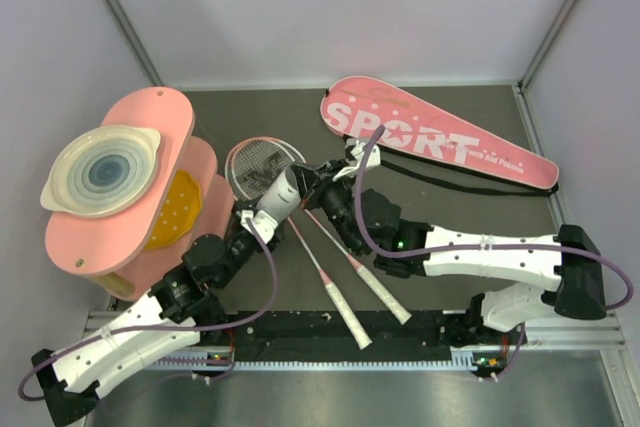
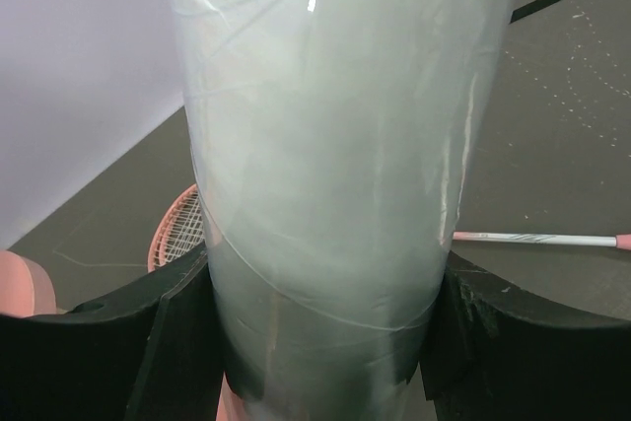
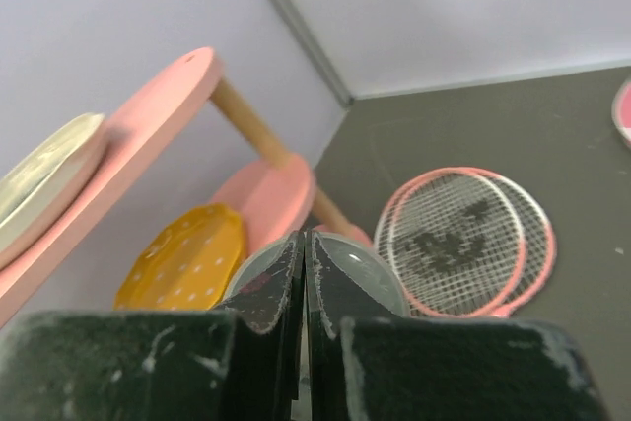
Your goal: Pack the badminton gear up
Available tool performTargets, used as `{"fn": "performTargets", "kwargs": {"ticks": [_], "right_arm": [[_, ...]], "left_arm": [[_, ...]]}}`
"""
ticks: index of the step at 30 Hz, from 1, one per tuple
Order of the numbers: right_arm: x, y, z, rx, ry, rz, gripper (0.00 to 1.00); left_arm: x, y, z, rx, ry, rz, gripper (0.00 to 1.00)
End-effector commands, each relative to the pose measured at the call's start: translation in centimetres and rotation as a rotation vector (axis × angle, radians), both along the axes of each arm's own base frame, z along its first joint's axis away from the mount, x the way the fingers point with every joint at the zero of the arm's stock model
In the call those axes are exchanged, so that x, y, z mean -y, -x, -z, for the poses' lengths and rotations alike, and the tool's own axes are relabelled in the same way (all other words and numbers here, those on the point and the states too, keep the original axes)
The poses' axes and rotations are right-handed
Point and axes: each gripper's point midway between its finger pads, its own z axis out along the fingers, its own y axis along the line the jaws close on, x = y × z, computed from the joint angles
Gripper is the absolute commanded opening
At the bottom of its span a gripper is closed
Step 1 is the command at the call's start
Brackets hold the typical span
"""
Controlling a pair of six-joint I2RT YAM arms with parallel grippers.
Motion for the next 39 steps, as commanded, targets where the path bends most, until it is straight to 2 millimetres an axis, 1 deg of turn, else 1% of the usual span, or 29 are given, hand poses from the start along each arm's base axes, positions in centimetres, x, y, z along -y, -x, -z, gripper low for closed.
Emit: {"fn": "performTargets", "kwargs": {"ticks": [1, 3, 6, 10, 12, 13, 14, 15, 16, 17, 18, 19, 21, 22, 23, 24, 25, 26, 27, 29, 30, 31, 32, 33, 34, 35, 36, 37, 39], "right_arm": [[5.3, 4.9, 26.5, -0.129, 1.126, -0.048, 0.00], [5.3, 4.9, 26.1, -0.085, 1.177, -0.048, 0.00], [5.3, 5.0, 24.4, -0.064, 1.165, -0.059, 0.00], [4.5, 5.1, 17.4, -0.057, 0.982, -0.084, 0.00], [4.1, 5.0, 11.1, -0.061, 0.797, -0.111, 0.00], [4.2, 5.0, 9.1, -0.070, 0.740, -0.121, 0.00], [5.0, 5.0, 6.5, -0.090, 0.659, -0.123, 0.03], [5.4, 4.8, 4.0, -0.090, 0.588, -0.129, 0.07], [5.9, 4.9, 2.5, -0.088, 0.544, -0.133, 0.19], [7.4, 5.2, 0.0, -0.073, 0.468, -0.131, 0.27], [8.1, 5.1, -0.8, -0.068, 0.443, -0.128, 0.43], [8.9, 5.2, -1.5, -0.060, 0.421, -0.131, 0.50], [10.7, 5.5, -1.5, -0.067, 0.409, -0.154, 0.64], [11.4, 5.3, -1.2, -0.077, 0.408, -0.147, 0.67], [11.6, 5.7, 0.3, -0.093, 0.425, -0.170, 0.71], [12.2, 5.9, 0.2, -0.088, 0.407, -0.180, 0.78], [12.3, 6.1, 0.7, -0.092, 0.414, -0.195, 0.81], [11.9, 6.9, 1.7, -0.087, 0.438, -0.256, 0.83], [11.5, 7.3, 2.0, -0.080, 0.447, -0.289, 0.86], [10.8, 8.2, 2.9, -0.071, 0.475, -0.361, 0.87], [10.3, 8.5, 2.7, -0.053, 0.463, -0.389, 0.88], [9.9, 8.8, 2.8, -0.025, 0.470, -0.421, 0.89], [9.0, 9.9, 3.4, -0.007, 0.475, -0.503, 0.90], [8.1, 10.3, 2.6, 0.026, 0.438, -0.536, 0.92], [7.6, 10.4, 3.0, 0.043, 0.438, -0.554, 0.93], [7.0, 10.7, 3.8, 0.045, 0.446, -0.581, 0.94], [6.3, 10.6, 3.3, 0.065, 0.422, -0.584, 0.95], [5.5, 10.4, 4.0, 0.058, 0.431, -0.588, 0.96], [4.4, 10.6, 3.6, 0.074, 0.408, -0.610, 0.99]], "left_arm": [[3.9, 3.3, -9.5, 0.116, 0.332, 0.260, 0.01], [3.9, 3.2, -9.4, 0.120, 0.319, 0.254, 0.01], [3.8, 3.1, -8.9, 0.120, 0.299, 0.244, 0.01], [3.9, 3.0, -8.3, 0.126, 0.281, 0.247, 0.01], [3.9, 2.9, -8.0, 0.130, 0.274, 0.243, 0.01], [3.9, 2.8, -8.0, 0.129, 0.272, 0.240, 0.01], [3.9, 2.7, -7.9, 0.128, 0.269, 0.235, 0.01], [3.8, 2.6, -7.9, 0.133, 0.269, 0.230, 0.01], [3.8, 2.6, -7.6, 0.133, 0.262, 0.228, 0.01], [3.8, 2.5, -7.5, 0.135, 0.260, 0.225, 0.01], [3.9, 2.4, -7.2, 0.134, 0.252, 0.224, 0.01], [3.8, 2.3, -7.0, 0.137, 0.246, 0.218, 0.01], [3.8, 2.0, -6.7, 0.136, 0.240, 0.203, 0.01], [3.6, 1.8, -6.8, 0.134, 0.247, 0.188, 0.01], [3.6, 1.8, -6.8, 0.132, 0.250, 0.184, 0.01], [3.6, 1.7, -6.9, 0.130, 0.260, 0.179, 0.01], [3.6, 1.6, -7.1, 0.128, 0.267, 0.175, 0.01], [3.7, 1.5, -7.1, 0.118, 0.265, 0.175, 0.01], [3.8, 1.6, -8.1, 0.109, 0.297, 0.175, 0.01], [4.0, 1.2, -7.9, 0.043, 0.298, 0.153, 0.01], [3.9, 1.3, -9.9, 0.013, 0.365, 0.145, 0.01], [3.9, 1.2, -9.3, -0.053, 0.355, 0.128, 0.01], [3.8, 1.0, -11.3, -0.079, 0.405, 0.104, 0.01], [4.1, 1.1, -11.9, -0.148, 0.476, 0.098, 0.01], [4.1, 1.2, -12.3, -0.186, 0.504, 0.091, 0.02], [4.1, 1.3, -13.4, -0.216, 0.541, 0.082, 0.02], [4.3, 1.5, -14.1, -0.256, 0.605, 0.086, 0.01], [4.3, 1.6, -14.7, -0.271, 0.640, 0.089, 0.00], [4.2, 1.7, -16.2, -0.316, 0.763, 0.083, 0.00]]}}
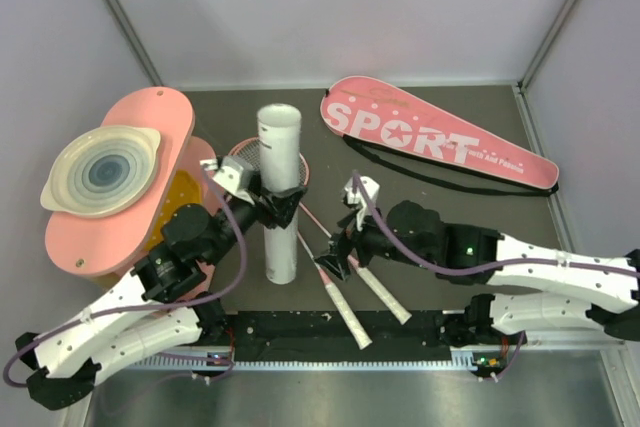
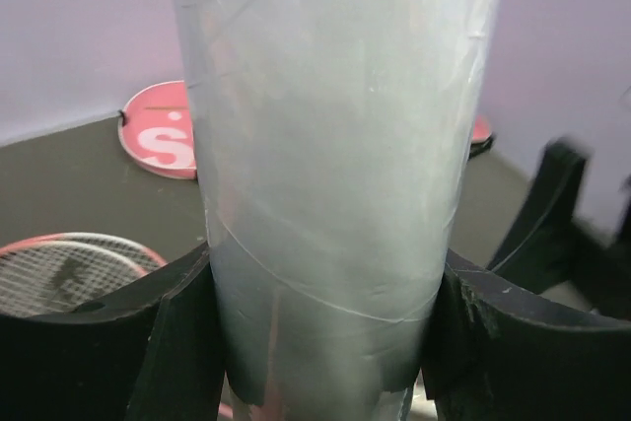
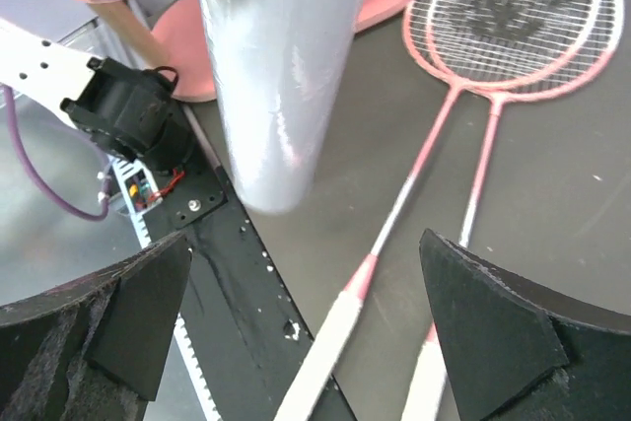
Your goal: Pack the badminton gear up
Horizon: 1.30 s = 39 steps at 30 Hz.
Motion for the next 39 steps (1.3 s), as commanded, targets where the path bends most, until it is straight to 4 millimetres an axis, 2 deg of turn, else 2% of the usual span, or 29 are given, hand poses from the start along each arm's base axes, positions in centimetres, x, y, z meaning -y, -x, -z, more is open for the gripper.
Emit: {"fn": "performTargets", "kwargs": {"ticks": [1, 5, 6, 9, 13, 16, 17, 18, 21, 22, 24, 25, 27, 28, 31, 33, 36, 39], "right_arm": [[-4.1, 0.7, -4.2, 0.060, -0.180, -0.121, 0.99], [-5.3, -1.0, -4.8, 0.087, -0.203, -0.056, 0.99], [-5.5, -1.3, -5.4, 0.105, -0.221, -0.047, 0.99], [-6.0, -2.4, -5.3, 0.114, -0.227, -0.004, 0.99], [-6.7, -2.4, -5.3, 0.104, -0.258, -0.014, 0.98], [-6.0, -3.5, -4.4, 0.111, -0.199, 0.052, 0.84], [-5.7, -3.8, -4.3, 0.120, -0.185, 0.071, 0.73], [-5.2, -4.1, -4.1, 0.128, -0.161, 0.086, 0.69], [-4.6, -4.7, -3.2, 0.125, -0.084, 0.084, 0.56], [-4.3, -5.4, -3.4, 0.123, -0.077, 0.099, 0.44], [-3.7, -5.9, -2.8, 0.088, -0.058, 0.103, 0.29], [-2.8, -7.1, -2.8, 0.075, -0.059, 0.138, 0.25], [-2.2, -7.5, -2.7, 0.041, -0.074, 0.142, 0.22], [-1.5, -8.0, -2.8, 0.037, -0.083, 0.154, 0.17], [0.3, -9.7, -2.5, 0.028, -0.083, 0.204, 0.14], [1.5, -10.9, -2.6, 0.030, -0.081, 0.233, 0.14], [3.0, -12.8, -1.7, 0.034, -0.036, 0.273, 0.13], [4.0, -15.4, -0.4, 0.085, 0.058, 0.299, 0.13]], "left_arm": [[-0.4, 0.7, -5.0, -0.130, 0.338, -0.011, 0.00], [-0.3, 0.4, -5.4, -0.189, 0.444, -0.026, 0.00], [-0.3, 0.5, -6.4, -0.172, 0.487, -0.019, 0.00], [-0.2, 0.4, -7.3, -0.181, 0.554, -0.009, 0.00], [0.1, 0.1, -7.9, -0.205, 0.645, -0.005, 0.02], [0.6, -0.1, -7.8, -0.220, 0.692, 0.007, 0.03], [0.7, -0.1, -7.7, -0.235, 0.710, 0.010, 0.04], [0.8, -0.3, -7.5, -0.237, 0.712, 0.007, 0.07], [1.6, -0.3, -7.4, -0.236, 0.716, 0.032, 0.15], [1.8, -0.4, -7.4, -0.239, 0.713, 0.036, 0.18], [2.1, -0.6, -7.3, -0.245, 0.705, 0.034, 0.28], [2.1, -0.7, -7.4, -0.240, 0.702, 0.029, 0.46], [1.9, -1.2, -6.8, -0.237, 0.677, -0.009, 0.64], [1.8, -1.5, -6.6, -0.222, 0.647, -0.031, 0.77], [1.3, -2.6, -4.3, -0.231, 0.519, -0.122, 0.98], [1.0, -3.0, -2.5, -0.242, 0.431, -0.165, 0.98], [0.2, -2.9, -0.9, -0.208, 0.314, -0.188, 0.98], [-0.6, -2.1, -0.8, -0.161, 0.232, -0.162, 0.93]]}}
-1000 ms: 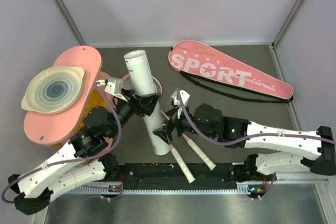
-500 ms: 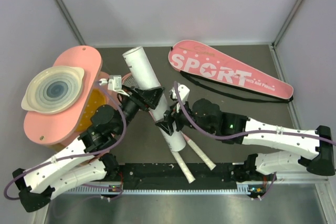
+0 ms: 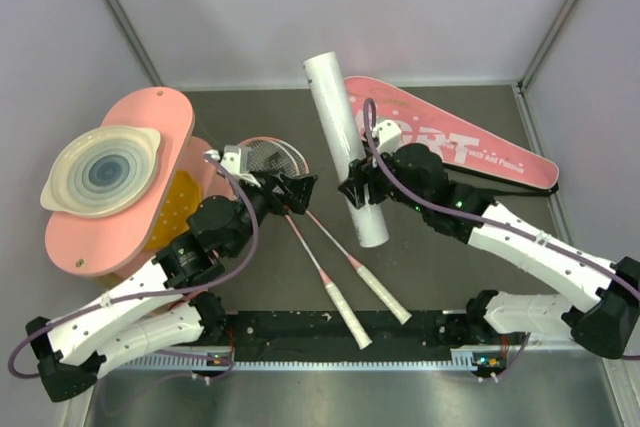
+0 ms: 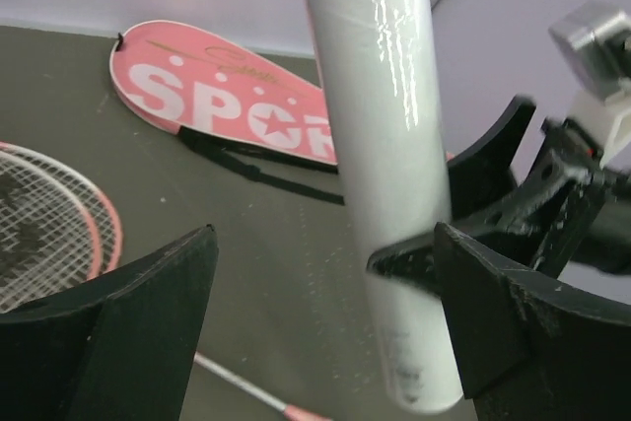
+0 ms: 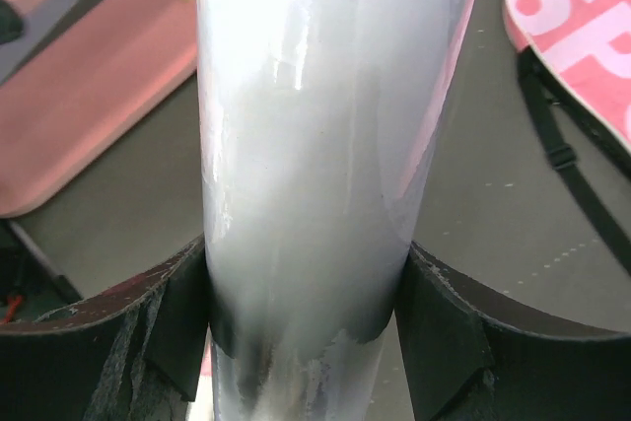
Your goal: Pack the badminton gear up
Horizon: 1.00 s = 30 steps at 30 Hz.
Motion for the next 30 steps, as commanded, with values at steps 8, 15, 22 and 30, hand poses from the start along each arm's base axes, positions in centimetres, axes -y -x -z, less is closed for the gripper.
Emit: {"fn": "performTargets", "kwargs": {"ticks": [8, 15, 22, 30], "right_arm": [[-0.9, -13.6, 3.3, 0.267, 0.455, -0.053, 0.20], [-8.7, -24.2, 4.0, 0.423, 0.659, -0.216, 0.26], [-13.7, -29.5, 7.5, 0.571, 0.766, -0.341, 0.31], [-19.4, -32.3, 9.7, 0.808, 0.693, -0.258, 0.47]], "left_arm": [[-3.7, 6.0, -4.3, 0.364, -0.268, 0.197, 0.88], [-9.1, 10.4, -8.0, 0.600, -0.264, 0.174, 0.87], [-11.0, 12.3, -8.2, 0.675, -0.238, 0.172, 0.88], [-9.6, 11.2, -7.2, 0.656, -0.276, 0.181, 0.88]]}}
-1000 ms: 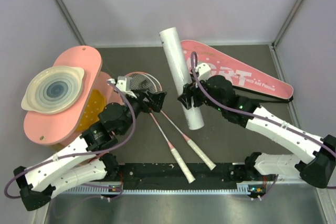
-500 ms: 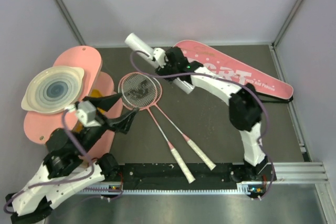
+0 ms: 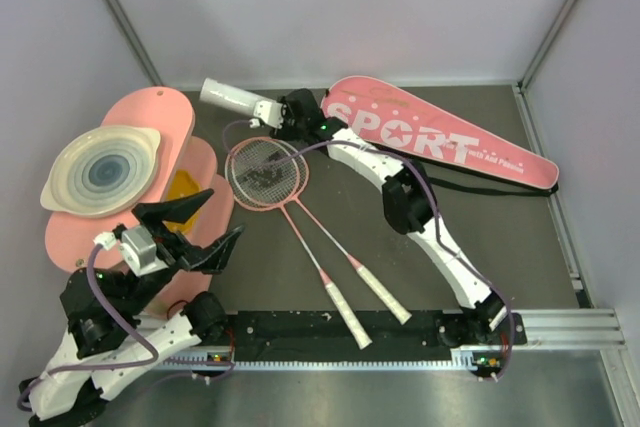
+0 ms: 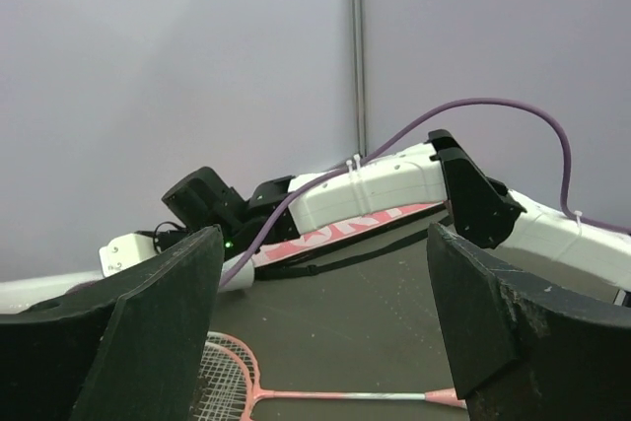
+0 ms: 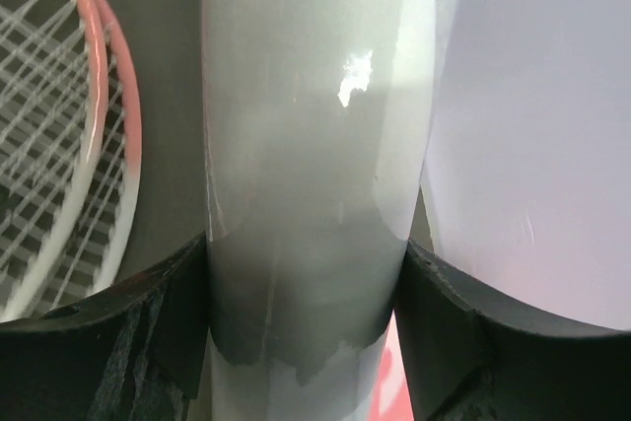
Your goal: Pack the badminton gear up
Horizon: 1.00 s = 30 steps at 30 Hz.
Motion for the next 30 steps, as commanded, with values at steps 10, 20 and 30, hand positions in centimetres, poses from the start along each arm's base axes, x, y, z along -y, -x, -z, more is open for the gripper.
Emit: {"fn": "performTargets", "kwargs": {"ticks": [10, 20, 30], "right_arm": [[-3.9, -4.1, -5.4, 0.275, -0.315, 0.067, 0.95], [3.8, -0.1, -13.7, 0.100, -0.366, 0.374, 0.99], [18.2, 10.0, -5.4, -0.378, -0.356, 0.550, 0.85]], "left_arm": [[1.3, -1.5, 0.6, -0.060, 0.029, -0.014, 0.87], [2.7, -1.8, 0.6, -0.158, 0.075, 0.037, 0.87], [7.2, -2.6, 2.5, -0.265, 0.046, 0.146, 0.87]]}}
